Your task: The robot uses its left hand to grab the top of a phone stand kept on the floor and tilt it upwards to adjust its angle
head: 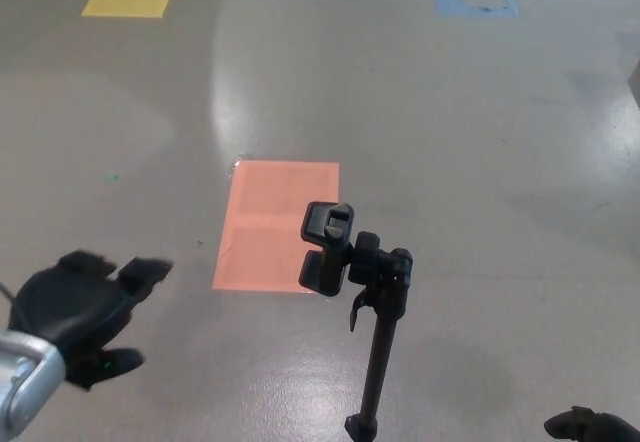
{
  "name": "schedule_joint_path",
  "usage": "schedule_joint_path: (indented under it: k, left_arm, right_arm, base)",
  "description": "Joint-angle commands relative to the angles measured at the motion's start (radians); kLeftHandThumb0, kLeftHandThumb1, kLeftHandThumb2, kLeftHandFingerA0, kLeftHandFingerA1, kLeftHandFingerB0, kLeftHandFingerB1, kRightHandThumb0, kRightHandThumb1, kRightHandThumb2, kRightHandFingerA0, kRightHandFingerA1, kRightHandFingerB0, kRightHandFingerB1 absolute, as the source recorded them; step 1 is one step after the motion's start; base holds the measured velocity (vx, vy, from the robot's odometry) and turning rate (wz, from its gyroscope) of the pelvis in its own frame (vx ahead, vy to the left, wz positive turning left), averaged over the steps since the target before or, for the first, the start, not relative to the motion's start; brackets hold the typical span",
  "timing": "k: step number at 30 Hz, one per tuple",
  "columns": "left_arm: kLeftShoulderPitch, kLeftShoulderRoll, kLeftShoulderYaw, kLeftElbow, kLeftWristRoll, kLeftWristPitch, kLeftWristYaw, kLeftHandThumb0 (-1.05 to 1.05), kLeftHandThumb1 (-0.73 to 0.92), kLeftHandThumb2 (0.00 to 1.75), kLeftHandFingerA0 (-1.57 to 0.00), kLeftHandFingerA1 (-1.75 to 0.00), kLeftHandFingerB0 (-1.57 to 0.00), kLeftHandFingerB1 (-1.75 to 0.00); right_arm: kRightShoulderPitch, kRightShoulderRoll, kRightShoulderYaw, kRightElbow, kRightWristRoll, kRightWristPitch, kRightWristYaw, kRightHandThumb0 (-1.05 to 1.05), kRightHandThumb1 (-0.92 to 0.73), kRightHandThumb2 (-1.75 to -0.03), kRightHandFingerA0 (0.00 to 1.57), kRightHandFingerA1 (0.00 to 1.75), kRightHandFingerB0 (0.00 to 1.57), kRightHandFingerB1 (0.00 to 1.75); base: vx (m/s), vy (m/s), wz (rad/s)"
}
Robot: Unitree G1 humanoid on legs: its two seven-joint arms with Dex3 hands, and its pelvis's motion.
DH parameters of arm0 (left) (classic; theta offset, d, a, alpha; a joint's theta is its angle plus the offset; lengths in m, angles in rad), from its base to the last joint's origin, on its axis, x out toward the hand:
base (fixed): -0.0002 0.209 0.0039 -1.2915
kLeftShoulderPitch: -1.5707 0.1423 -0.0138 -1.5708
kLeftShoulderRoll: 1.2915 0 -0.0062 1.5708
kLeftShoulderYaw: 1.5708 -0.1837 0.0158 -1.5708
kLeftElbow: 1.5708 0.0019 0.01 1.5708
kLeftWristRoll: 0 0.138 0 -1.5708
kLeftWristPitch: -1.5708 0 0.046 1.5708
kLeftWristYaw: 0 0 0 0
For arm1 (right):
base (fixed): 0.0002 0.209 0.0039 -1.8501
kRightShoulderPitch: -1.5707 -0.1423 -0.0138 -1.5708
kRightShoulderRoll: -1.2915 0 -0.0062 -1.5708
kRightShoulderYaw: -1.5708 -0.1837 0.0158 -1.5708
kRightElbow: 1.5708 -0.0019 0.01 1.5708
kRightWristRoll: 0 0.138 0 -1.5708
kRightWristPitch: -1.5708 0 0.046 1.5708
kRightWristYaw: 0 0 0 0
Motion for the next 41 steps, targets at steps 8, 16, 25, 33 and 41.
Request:
schedule_joint_path:
  k: [8,16,25,33,41]
  left_arm:
    - [0.005,-0.052,0.158,0.509,-0.242,-0.015,0.112,-0.75,0.71,0.92,-0.22,-0.42,-0.1,-0.35]
    - [0.083,-0.132,0.411,0.567,-0.494,-0.065,0.054,-0.36,0.47,1.04,0.0,-0.45,0.0,-0.46]
    - [0.112,-0.116,0.538,0.617,-0.56,-0.051,-0.04,-0.68,0.81,0.64,-0.31,-0.33,-0.1,-0.25]
    - [0.088,-0.089,0.61,0.643,-0.595,-0.013,-0.145,-0.73,0.67,0.92,-0.12,-0.39,-0.05,-0.32]
    - [0.091,-0.082,0.599,0.652,-0.586,-0.021,-0.203,-0.36,0.48,1.04,0.0,-0.45,0.0,-0.47]
  right_arm:
    - [-0.013,-0.01,0.002,0.01,-0.001,0.012,0.009,-0.25,-0.61,-1.08,0.08,0.51,0.08,0.5]
    - [-0.007,-0.004,0.009,0.006,-0.007,0.015,0.0,-0.25,-0.61,-1.09,0.07,0.51,0.07,0.49]
    - [-0.029,-0.006,-0.002,0.003,0.002,0.017,0.002,-0.24,-0.61,-1.09,0.08,0.51,0.08,0.5]
    - [-0.059,0.003,-0.016,0.001,0.016,0.026,0.001,-0.24,-0.62,-1.09,0.08,0.51,0.07,0.5]
    - [-0.063,0.007,-0.018,0.005,0.013,0.021,-0.002,-0.25,-0.61,-1.08,0.08,0.51,0.07,0.5]
  base:
    - [0.0,0.0,0.0]
    - [0.0,0.0,0.0]
    - [0.0,0.0,0.0]
    - [0.0,0.0,0.0]
    - [0.0,0.0,0.0]
